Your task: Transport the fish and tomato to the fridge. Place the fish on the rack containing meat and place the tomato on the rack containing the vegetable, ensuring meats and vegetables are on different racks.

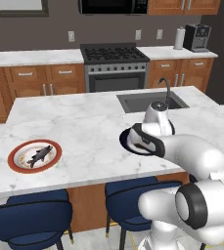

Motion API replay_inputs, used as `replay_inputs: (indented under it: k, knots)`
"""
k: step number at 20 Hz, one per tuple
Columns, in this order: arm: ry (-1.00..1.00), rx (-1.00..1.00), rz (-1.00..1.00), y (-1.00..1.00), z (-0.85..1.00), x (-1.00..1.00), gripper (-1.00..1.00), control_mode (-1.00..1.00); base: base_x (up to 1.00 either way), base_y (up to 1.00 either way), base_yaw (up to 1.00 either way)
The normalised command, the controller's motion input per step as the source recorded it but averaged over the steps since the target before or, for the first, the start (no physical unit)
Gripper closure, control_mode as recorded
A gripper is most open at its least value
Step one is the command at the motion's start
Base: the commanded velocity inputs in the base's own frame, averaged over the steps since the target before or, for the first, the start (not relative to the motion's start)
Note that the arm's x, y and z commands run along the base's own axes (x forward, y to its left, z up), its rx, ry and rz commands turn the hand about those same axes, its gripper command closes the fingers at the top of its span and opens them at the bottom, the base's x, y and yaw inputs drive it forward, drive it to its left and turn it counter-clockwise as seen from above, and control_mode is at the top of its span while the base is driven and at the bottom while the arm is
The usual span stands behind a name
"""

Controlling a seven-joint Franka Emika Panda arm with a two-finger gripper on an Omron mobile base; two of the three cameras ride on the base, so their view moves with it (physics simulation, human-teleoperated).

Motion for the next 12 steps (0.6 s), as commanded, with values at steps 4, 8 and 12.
replay_inputs:
  k: [4, 8, 12]
  knots:
    - [0.00, 0.00, 0.00, 0.00, -0.14, 0.03, -1.00, -1.00, 0.00, 0.00, 0.00]
    - [0.00, 0.00, 0.01, -0.10, -0.16, 0.16, -1.00, -1.00, 0.00, 0.00, 0.00]
    - [0.00, 0.00, 0.01, -0.04, -0.12, 0.16, -1.00, -1.00, 0.00, 0.00, 0.00]
